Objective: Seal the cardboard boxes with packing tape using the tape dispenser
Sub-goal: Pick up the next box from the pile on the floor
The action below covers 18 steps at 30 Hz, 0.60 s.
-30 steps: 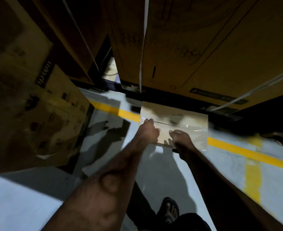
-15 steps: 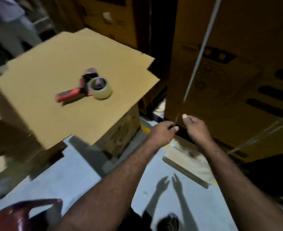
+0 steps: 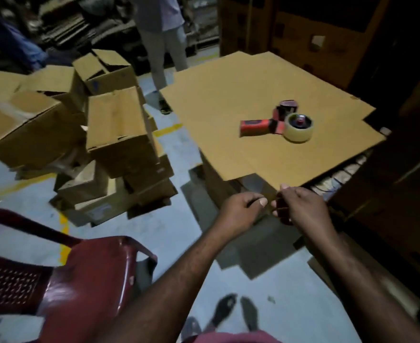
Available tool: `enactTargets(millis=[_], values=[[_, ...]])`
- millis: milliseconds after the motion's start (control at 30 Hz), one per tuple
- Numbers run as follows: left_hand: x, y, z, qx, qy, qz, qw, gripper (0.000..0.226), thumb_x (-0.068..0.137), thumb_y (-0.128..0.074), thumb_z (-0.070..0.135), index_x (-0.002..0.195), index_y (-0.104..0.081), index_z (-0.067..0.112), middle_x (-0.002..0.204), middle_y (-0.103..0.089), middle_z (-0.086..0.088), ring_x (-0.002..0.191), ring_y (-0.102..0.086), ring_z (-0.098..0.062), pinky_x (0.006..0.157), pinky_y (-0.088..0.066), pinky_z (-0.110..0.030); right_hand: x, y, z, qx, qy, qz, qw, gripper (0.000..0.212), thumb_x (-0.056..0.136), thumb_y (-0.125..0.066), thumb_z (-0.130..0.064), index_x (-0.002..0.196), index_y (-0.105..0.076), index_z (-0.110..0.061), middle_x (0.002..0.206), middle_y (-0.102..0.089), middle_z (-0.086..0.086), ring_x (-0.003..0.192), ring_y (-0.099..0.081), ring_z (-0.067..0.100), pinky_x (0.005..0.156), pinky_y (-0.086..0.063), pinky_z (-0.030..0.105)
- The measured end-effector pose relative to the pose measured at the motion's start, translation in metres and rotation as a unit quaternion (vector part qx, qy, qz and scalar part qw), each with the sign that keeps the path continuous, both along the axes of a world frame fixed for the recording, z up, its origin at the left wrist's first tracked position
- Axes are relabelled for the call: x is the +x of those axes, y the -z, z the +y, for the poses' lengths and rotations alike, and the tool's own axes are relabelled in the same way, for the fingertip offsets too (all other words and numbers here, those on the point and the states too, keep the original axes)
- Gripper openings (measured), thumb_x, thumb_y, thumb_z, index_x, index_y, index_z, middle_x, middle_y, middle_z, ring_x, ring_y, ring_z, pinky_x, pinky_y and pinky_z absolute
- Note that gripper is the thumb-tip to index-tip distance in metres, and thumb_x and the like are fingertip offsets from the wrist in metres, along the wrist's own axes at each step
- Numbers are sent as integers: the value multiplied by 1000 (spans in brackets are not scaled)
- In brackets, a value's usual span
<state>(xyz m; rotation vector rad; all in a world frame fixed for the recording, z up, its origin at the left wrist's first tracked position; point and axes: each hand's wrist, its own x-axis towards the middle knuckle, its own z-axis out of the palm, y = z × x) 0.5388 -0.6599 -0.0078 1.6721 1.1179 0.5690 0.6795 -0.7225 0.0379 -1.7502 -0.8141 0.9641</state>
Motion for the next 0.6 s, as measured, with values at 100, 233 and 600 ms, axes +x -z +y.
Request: enactTargets(millis=[100, 233, 600], values=[[-85, -3, 26, -8, -54, -13, 998, 22, 96, -59, 38, 102, -75, 25, 96, -75, 9, 96, -70, -13, 91, -57, -43, -83, 1, 35, 14, -49, 12, 999, 42, 102, -55, -34, 79, -69, -2, 76, -73, 15, 68, -68, 32, 61, -47, 36], [-181, -7, 58, -20, -126, -22, 992, 23, 88, -56, 52, 93, -73, 37, 95, -74, 10, 94, -71, -15, 92, -57, -46, -167, 2, 90, 3, -119, -3, 993, 43, 101, -55, -36, 85, -69, 1, 76, -73, 10, 63, -66, 18, 59, -47, 34], [-302, -5, 208, -28, -278, -44, 959, 23, 101, -59, 32, 93, -75, 18, 92, -74, -7, 83, -67, -13, 67, -56, -23, -278, 12, 268, -10, -235, -46, 971, 38, 100, -57, -39, 84, -71, -8, 82, -73, 7, 74, -71, 22, 58, -48, 26]])
